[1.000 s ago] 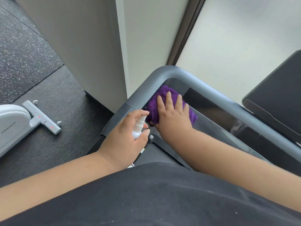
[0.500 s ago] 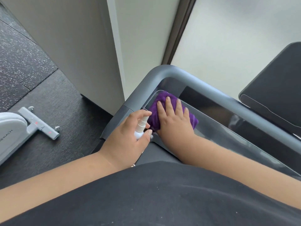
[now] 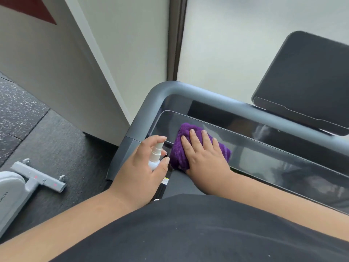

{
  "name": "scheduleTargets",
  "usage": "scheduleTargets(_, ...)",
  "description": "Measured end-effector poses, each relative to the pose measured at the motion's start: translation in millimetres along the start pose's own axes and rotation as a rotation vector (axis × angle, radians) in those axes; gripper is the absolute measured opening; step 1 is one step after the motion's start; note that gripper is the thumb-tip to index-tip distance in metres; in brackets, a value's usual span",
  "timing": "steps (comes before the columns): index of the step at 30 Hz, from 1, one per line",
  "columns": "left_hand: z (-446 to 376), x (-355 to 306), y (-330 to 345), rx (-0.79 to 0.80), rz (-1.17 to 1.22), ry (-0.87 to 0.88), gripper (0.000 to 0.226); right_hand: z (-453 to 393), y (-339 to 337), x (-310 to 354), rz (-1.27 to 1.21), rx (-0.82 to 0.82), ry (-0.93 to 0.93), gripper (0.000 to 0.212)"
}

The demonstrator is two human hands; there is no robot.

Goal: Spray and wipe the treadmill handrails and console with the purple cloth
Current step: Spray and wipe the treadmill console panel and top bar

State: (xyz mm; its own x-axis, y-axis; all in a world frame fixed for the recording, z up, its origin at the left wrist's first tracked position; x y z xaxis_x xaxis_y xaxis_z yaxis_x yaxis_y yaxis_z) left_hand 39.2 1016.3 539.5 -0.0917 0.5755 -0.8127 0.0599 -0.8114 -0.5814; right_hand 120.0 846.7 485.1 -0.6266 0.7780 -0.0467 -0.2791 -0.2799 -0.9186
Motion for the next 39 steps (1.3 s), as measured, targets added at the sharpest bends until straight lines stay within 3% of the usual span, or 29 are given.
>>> scheduleTargets(8,-8,-18,19,0.096,-0.044,0.063,0.060,-60,-24,5,-0.039,-0.046,0.010,0.084)
scheduleTargets(11,-12,-29,33,0.115,-0.035,0.070,0.056,-30,-9,-21,-0.075,-0.082,0.037,0.083)
scheduleTargets(18,-14,-57,73,0.168,0.020,0.074,0.053,82,39,-130,-0.161,-0.093,0.320,0.078)
scheduleTargets(23,-15,-85,99,0.170,-0.011,0.114,0.053,105,44,-145,-0.182,-0.069,0.383,0.079)
scheduleTargets(28,-34,-122,123,0.195,-0.095,0.173,0.049,66,30,-120,-0.239,-0.087,0.282,0.081)
scheduleTargets(31,-40,-145,144,0.194,-0.094,0.167,0.050,64,33,-127,-0.228,-0.076,0.174,0.072)
scheduleTargets(34,-28,-163,168,0.210,-0.082,0.196,0.049,94,46,-162,-0.223,-0.102,0.184,0.069)
scheduleTargets(39,0,-172,197,0.216,-0.083,0.205,0.055,181,87,-260,-0.239,-0.128,0.402,0.070)
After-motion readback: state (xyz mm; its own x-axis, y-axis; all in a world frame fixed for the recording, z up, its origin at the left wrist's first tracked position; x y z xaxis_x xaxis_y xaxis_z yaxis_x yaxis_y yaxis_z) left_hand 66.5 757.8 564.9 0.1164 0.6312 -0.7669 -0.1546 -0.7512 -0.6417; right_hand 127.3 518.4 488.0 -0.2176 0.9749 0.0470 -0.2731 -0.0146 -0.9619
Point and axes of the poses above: each hand's wrist, its own z-axis away from the middle knuckle, its own y-axis out of the palm, x = y × z, the point moved 5 cm from there along -z, towards the middle knuckle, and after that the axes turned 5 degrees about x, right-handed, at the moved point
